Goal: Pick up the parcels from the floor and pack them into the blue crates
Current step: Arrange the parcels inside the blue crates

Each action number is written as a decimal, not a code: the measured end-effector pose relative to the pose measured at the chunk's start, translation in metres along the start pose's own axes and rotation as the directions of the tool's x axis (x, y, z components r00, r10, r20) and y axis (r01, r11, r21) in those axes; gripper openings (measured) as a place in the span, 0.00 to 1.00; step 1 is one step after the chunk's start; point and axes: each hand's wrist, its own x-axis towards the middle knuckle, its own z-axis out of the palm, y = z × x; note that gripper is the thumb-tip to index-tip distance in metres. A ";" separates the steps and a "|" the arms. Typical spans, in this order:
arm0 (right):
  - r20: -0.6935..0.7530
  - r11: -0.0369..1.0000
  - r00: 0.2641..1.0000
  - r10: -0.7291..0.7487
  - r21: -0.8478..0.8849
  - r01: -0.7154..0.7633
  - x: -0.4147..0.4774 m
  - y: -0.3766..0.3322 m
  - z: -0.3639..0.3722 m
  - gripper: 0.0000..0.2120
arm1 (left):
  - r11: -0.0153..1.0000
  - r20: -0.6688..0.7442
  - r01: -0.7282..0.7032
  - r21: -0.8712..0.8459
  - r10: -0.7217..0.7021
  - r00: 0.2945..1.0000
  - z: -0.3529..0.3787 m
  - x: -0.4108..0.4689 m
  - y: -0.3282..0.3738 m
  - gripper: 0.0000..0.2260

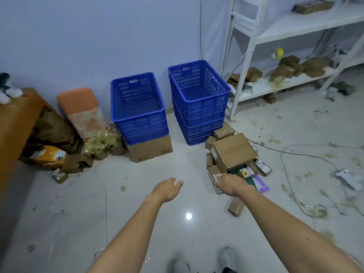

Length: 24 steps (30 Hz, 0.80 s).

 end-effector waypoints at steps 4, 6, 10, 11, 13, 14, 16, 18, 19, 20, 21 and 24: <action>-0.025 0.998 0.998 0.052 0.044 -0.051 -0.009 0.000 -0.003 0.28 | 0.999 0.036 -0.047 0.017 0.046 0.998 -0.002 0.008 0.005 0.31; -0.023 0.996 0.997 0.069 0.055 -0.068 -0.007 0.004 0.000 0.27 | 0.998 0.050 -0.060 0.024 0.059 0.997 -0.003 0.020 0.010 0.31; -0.021 0.986 0.991 0.131 0.103 -0.128 0.002 0.025 0.001 0.25 | 0.993 0.096 -0.104 0.061 0.098 0.991 -0.005 0.048 0.028 0.32; -0.016 0.984 0.989 0.145 0.111 -0.143 0.008 0.032 -0.001 0.25 | 0.991 0.104 -0.116 0.068 0.109 0.989 -0.006 0.057 0.036 0.31; 0.006 0.977 0.985 0.173 0.129 -0.172 0.023 0.046 -0.008 0.24 | 0.989 0.123 -0.128 0.079 0.118 0.985 -0.008 0.076 0.053 0.32; 0.022 0.974 0.983 0.180 0.132 -0.181 0.031 0.053 -0.012 0.23 | 0.988 0.135 -0.130 0.079 0.118 0.984 -0.010 0.087 0.063 0.32; 0.039 0.973 0.982 0.185 0.135 -0.188 0.051 0.070 -0.022 0.23 | 0.987 0.162 -0.130 0.089 0.115 0.980 -0.011 0.111 0.082 0.32; 0.063 0.964 0.977 0.205 0.158 -0.213 0.070 0.084 -0.038 0.23 | 0.988 0.189 -0.116 0.099 0.096 0.977 -0.015 0.135 0.104 0.32; 0.082 0.959 0.974 0.210 0.179 -0.221 0.081 0.092 -0.047 0.23 | 0.989 0.205 -0.104 0.100 0.082 0.975 -0.018 0.146 0.116 0.32; 0.096 0.955 0.974 0.206 0.197 -0.222 0.093 0.101 -0.056 0.23 | 0.991 0.215 -0.095 0.099 0.072 0.974 -0.020 0.158 0.127 0.32; 0.105 0.954 0.974 0.201 0.206 -0.219 0.107 0.111 -0.064 0.23 | 0.991 0.216 -0.089 0.099 0.066 0.974 -0.021 0.170 0.137 0.32; 0.119 0.950 0.973 0.199 0.219 -0.221 0.144 0.137 -0.090 0.25 | 0.995 0.221 -0.057 0.087 0.036 0.975 -0.027 0.205 0.169 0.31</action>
